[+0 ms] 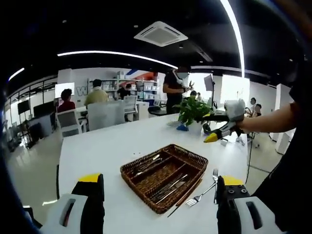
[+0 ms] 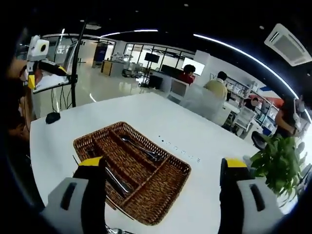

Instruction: Arrange the knives, forks, and spoons in their matching storage slots by inserting each utensil handle-first until every utensil is classified and aligned in the correct compartment

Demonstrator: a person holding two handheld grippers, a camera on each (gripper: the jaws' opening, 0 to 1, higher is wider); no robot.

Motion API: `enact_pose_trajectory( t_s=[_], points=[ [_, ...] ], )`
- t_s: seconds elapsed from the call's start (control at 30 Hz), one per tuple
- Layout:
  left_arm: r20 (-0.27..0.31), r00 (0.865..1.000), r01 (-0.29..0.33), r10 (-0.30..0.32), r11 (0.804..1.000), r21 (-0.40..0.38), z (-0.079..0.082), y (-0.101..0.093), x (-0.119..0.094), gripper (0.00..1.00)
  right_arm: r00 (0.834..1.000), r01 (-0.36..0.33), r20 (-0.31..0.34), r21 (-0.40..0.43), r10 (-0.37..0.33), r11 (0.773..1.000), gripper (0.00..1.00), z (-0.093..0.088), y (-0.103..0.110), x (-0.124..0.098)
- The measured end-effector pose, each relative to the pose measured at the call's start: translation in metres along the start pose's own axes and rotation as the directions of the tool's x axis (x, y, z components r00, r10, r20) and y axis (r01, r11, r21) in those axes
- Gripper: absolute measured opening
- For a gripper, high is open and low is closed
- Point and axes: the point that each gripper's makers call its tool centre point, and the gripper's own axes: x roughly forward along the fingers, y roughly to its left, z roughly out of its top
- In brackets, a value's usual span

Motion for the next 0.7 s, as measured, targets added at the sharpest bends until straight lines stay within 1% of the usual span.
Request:
enact_pose_trajectory(
  t_s=[0.17,0.33,0.43,0.5,0.6,0.63,0.67,0.7],
  points=[
    [0.004,1.0,0.011,-0.011,1.0,0.007,0.005,-0.006,0.0,1.0,0.999,0.032,0.009,0.027,-0.032,0.999,0.99,-0.004,-0.007,-0.024],
    [0.017,1.0,-0.007,0.007,1.0,0.002,0.007,-0.009,0.003,1.0,0.999,0.041,0.027,0.053,-0.042,0.998,0.99,-0.008,-0.017,-0.041],
    [0.034,0.999,-0.029,0.029,1.0,-0.001,0.008,-0.014,0.004,1.0,0.998,0.025,0.05,0.065,-0.028,0.998,0.99,-0.005,-0.019,-0.049],
    [0.037,0.998,-0.046,0.046,0.999,-0.002,0.006,-0.019,0.004,1.0,0.998,0.0,0.067,0.067,-0.005,0.998,0.99,0.0,-0.019,-0.055],
    [0.012,0.998,-0.055,0.055,0.998,0.008,-0.004,-0.029,0.004,1.0,0.995,-0.032,0.096,0.081,0.024,0.996,0.99,0.007,-0.018,-0.065],
    [0.005,0.998,-0.06,0.06,0.998,0.007,-0.006,-0.03,0.003,1.0,0.995,-0.037,0.094,0.084,0.029,0.996,0.99,0.006,-0.017,-0.067],
    [-0.022,0.996,-0.089,0.089,0.996,0.001,-0.011,-0.031,0.001,1.0,0.994,-0.063,0.09,0.089,0.055,0.994,0.99,0.002,-0.013,-0.072],
    [-0.023,0.995,-0.094,0.094,0.996,-0.004,-0.012,-0.033,0.0,1.0,0.994,-0.075,0.089,0.089,0.067,0.993,0.99,-0.001,-0.011,-0.075]
  ],
)
